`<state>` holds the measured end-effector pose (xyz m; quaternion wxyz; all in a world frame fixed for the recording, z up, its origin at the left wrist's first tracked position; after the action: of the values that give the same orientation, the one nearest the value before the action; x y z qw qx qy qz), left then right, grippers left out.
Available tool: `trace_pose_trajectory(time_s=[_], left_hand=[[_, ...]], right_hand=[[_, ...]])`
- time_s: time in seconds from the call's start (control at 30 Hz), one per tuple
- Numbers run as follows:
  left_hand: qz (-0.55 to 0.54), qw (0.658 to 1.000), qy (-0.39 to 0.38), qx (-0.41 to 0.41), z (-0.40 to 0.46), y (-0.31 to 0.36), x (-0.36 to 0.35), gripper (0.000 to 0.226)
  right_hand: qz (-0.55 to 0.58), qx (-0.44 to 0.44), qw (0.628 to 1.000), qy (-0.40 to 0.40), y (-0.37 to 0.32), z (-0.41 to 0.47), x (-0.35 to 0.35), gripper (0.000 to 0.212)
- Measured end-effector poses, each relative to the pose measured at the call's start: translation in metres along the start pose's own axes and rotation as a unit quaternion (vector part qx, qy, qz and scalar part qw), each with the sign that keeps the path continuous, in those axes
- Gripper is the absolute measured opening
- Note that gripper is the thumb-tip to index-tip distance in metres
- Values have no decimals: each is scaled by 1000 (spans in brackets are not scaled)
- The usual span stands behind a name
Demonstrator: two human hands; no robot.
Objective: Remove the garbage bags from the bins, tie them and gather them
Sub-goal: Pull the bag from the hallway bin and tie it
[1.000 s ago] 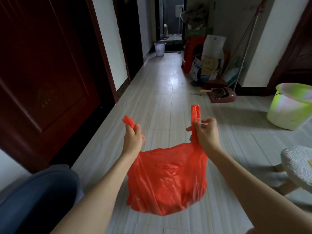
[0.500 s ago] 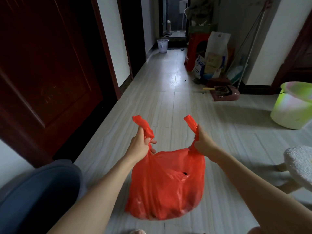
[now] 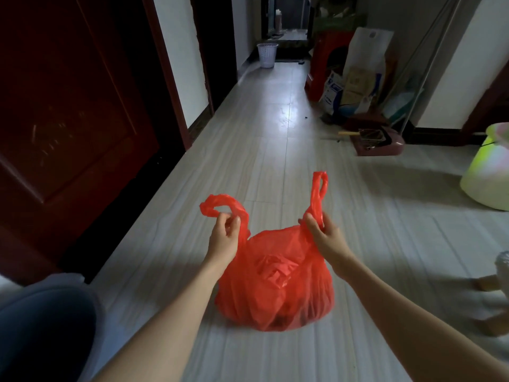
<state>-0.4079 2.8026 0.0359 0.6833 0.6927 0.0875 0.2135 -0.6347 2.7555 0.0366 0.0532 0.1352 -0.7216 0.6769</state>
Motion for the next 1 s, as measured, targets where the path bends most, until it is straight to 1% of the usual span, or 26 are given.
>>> trace_pose_trajectory(time_s=[0.03,0.07,0.13,0.2,0.23,0.27,0.33,0.37,0.4,0.43,0.47,0.5,0.53,0.57,0.6,0.63,0.67,0.7,0.73,0.8,0.87,0.93,1.0], left_hand=[[-28,999,-24,12,1,-7,-3,5],[-64,995,-64,36,1,-14,-8,9],[-101,979,-150,97,-4,-31,-16,44],[-60,970,-190,136,-8,-51,-14,84],[-30,968,-203,146,-9,-57,-14,99],[0,965,-216,149,-12,-62,-14,109],[74,957,-254,123,-18,-67,-21,119],[123,950,-270,95,-19,-68,-26,120],[168,944,-275,72,-19,-70,-29,114],[205,942,-260,58,-17,-72,-28,100],[240,944,-221,55,-13,-74,-22,77],[268,946,-176,53,-9,-73,-15,49],[269,951,-140,64,-6,-71,-9,28],[222,965,-114,85,-4,-73,-4,20],[138,978,-94,122,-4,-76,-1,17],[38,983,-78,164,-7,-79,0,14],[-51,976,-60,201,-10,-80,0,17],[-128,964,-45,228,-12,-80,0,19],[-191,949,-32,249,-14,-81,-1,17],[-276,922,-1,272,-12,-80,-1,21],[-316,907,35,277,-8,-74,-1,27],[-323,907,60,265,-3,-65,-4,27],[-306,917,76,245,4,-60,-8,28]], right_hand=[[0,6,999,-38,3,3,-8,42],[-2,20,997,-79,5,6,-16,52],[-45,55,985,-156,10,6,-28,77],[-127,76,965,-216,25,4,-36,100],[-174,74,954,-233,32,3,-35,109],[-222,67,941,-247,41,2,-36,117],[-320,54,905,-275,57,-1,-40,128],[-372,54,881,-287,62,-3,-42,130],[-421,57,856,-295,67,-4,-45,132],[-463,60,832,-300,71,-5,-47,133],[-490,67,816,-300,73,-7,-50,131],[-494,74,814,-295,73,-8,-50,126],[-467,78,834,-284,72,-9,-50,115],[-411,73,870,-261,70,-8,-46,97],[-345,59,909,-225,68,-5,-39,73],[-285,34,941,-180,67,-3,-29,47],[-232,-2,963,-136,68,-1,-18,26],[-182,-38,977,-100,71,1,-7,12],[-126,-69,986,-79,74,2,0,2],[0,-115,991,-65,75,2,5,5],[94,-140,985,-42,72,3,5,5],[167,-148,975,2,68,7,3,5],[229,-158,959,51,63,12,1,9]])
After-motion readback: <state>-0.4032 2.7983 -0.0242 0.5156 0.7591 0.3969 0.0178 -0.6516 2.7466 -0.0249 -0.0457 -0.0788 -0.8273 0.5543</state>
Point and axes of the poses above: each hand's wrist, its own z-axis towards the middle knuckle, its own x-axis out of the back of the hand, y = z × x, the point moved 9 cm from there along z, towards the middle knuckle, and after that the axes turned 7 degrees about -z, right-handed, at the moved point
